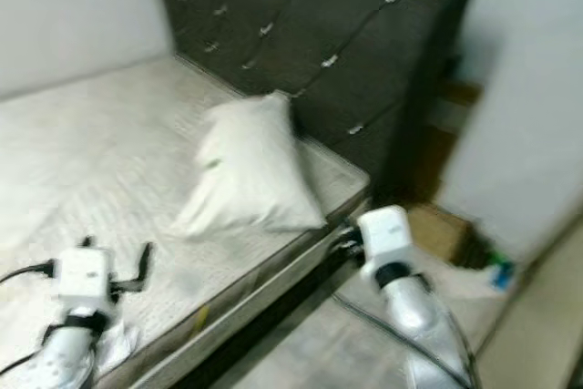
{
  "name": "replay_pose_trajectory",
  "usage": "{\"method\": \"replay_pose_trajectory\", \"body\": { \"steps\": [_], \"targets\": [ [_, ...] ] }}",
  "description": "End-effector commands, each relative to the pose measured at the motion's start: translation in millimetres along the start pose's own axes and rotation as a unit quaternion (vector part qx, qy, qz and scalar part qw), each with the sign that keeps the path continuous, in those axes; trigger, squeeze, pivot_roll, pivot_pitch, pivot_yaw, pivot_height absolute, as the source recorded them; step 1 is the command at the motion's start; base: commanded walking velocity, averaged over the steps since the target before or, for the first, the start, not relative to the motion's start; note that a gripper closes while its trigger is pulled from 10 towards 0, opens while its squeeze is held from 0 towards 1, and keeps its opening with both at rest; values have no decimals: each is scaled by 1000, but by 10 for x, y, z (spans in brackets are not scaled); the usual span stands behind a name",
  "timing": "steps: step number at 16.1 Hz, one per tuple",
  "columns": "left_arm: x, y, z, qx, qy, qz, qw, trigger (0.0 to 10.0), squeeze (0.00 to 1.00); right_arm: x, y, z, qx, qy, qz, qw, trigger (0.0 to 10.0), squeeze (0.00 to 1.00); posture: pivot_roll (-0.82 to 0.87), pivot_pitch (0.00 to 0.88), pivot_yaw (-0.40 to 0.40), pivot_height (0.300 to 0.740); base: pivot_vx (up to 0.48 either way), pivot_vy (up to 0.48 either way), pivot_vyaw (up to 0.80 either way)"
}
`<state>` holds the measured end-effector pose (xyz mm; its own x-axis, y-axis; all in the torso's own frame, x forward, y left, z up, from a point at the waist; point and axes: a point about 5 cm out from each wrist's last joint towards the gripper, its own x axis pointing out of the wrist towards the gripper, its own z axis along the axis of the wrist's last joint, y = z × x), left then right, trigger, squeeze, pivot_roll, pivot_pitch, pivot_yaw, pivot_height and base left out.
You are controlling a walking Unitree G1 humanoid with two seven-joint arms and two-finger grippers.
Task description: Clean up the room
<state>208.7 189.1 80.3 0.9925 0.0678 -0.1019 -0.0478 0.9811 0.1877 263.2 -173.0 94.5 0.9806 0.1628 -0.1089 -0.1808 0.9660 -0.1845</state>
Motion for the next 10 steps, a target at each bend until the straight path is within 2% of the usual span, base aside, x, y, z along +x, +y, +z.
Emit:
{"method": "replay_pose_trajectory", "body": {
  "steps": [1, 10],
  "targets": [
    [2, 55, 9, 5, -1, 9, 1000, 10000, 0, 22, 32, 34, 4, -8, 5, 1000, 10000, 0, -41, 0, -57, 740, 0, 0, 800],
    [-6, 47, -1, 0, 1, 2, 1000, 10000, 0, 14, 45, 28, 5, -7, 10, 1000, 10000, 0, -40, 0, -57, 740, 0, 0, 800]
  ]
}}
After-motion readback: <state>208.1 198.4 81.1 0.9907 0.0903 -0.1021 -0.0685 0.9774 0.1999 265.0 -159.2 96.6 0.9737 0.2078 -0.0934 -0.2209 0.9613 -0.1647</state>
